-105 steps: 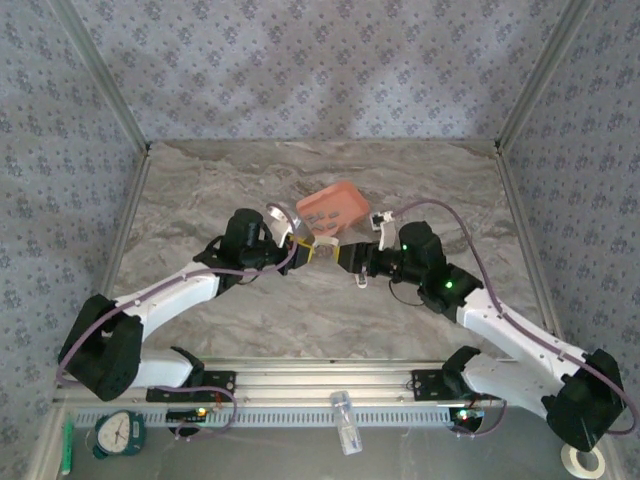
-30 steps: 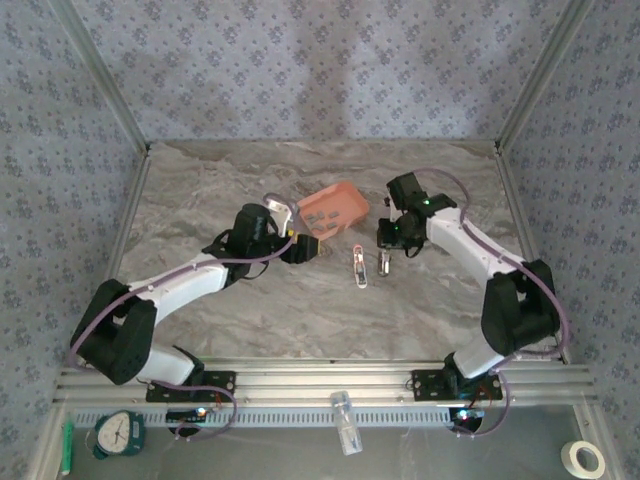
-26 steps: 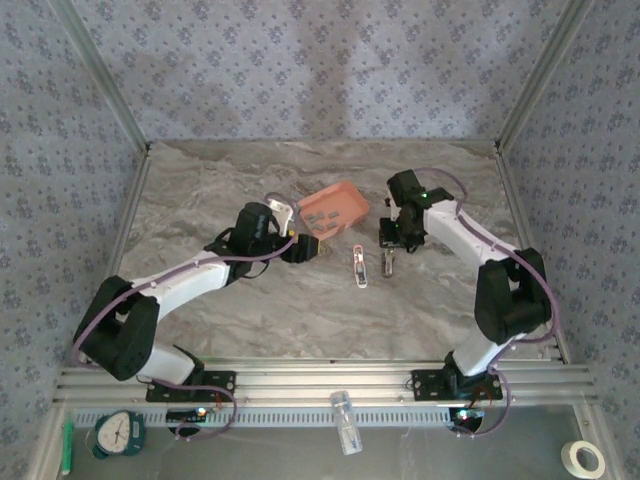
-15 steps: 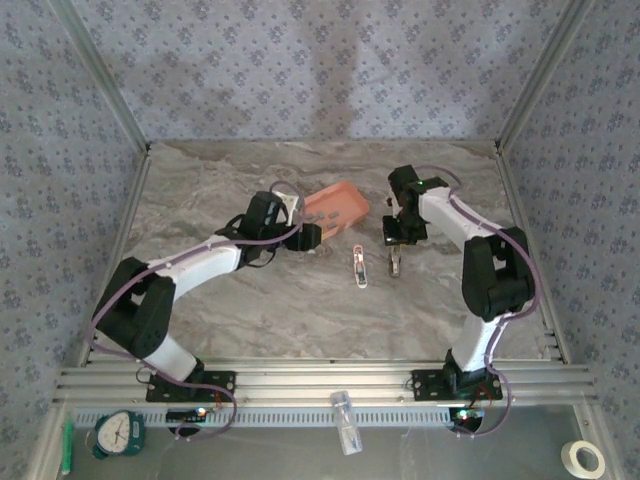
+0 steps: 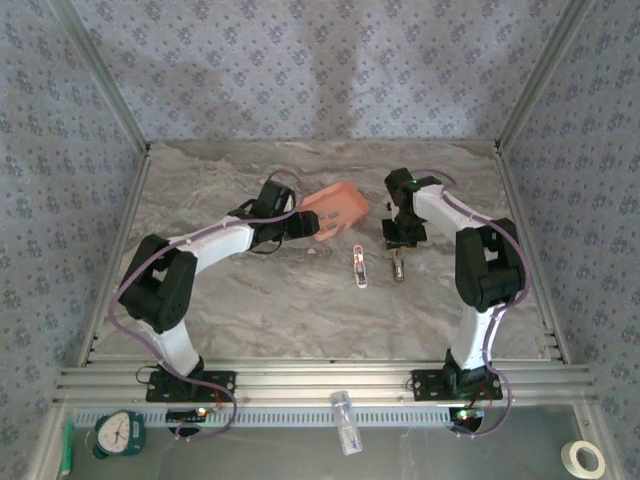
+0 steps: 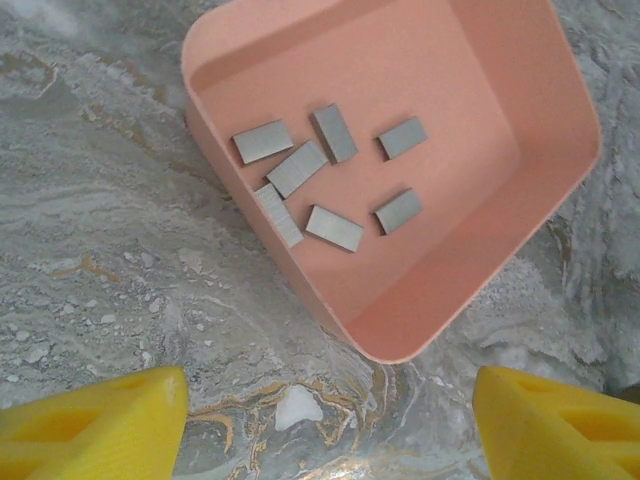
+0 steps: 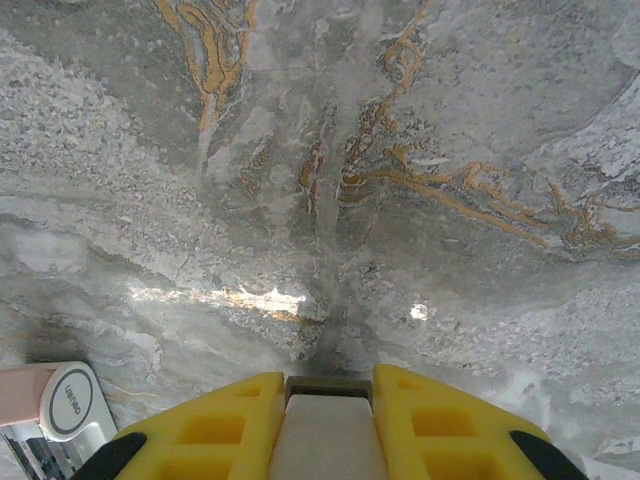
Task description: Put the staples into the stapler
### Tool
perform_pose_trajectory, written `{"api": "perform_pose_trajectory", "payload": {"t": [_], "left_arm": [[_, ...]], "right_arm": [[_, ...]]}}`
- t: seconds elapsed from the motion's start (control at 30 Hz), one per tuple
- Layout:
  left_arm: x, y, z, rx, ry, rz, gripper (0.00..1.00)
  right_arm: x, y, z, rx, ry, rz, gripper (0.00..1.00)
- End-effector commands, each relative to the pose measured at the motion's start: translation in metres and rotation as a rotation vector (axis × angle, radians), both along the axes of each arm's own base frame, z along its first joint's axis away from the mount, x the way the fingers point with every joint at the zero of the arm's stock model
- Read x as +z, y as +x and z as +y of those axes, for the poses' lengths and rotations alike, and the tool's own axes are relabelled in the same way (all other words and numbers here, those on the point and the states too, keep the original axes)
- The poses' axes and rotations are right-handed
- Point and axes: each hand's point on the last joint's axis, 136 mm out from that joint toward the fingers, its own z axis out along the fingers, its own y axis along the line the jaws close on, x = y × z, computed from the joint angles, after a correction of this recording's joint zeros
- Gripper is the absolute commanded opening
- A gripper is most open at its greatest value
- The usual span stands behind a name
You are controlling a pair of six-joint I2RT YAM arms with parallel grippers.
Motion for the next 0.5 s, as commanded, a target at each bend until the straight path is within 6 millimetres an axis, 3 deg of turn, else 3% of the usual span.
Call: {"api": "perform_pose_trajectory", "payload": {"t": [0.0, 0.2, 0.47], "left_arm": [[-0.005, 0.008, 0.006, 0.062, 0.021, 0.037, 0.74], [-0.013, 0.020, 0.003, 0.089, 0.023, 0.055, 0.73], [-0.030, 0.035, 0.002, 0.089, 0.081, 0.095, 0.69]], "right_arm": [[0.000, 0.002, -0.002, 0.006, -0.004, 0.011, 0.26], [0.020, 0.009, 0.001, -0.012, 0.040, -0.061, 0.53], [0.063, 0.009, 0.004, -0.020, 0.105, -0.177, 0.57]]}}
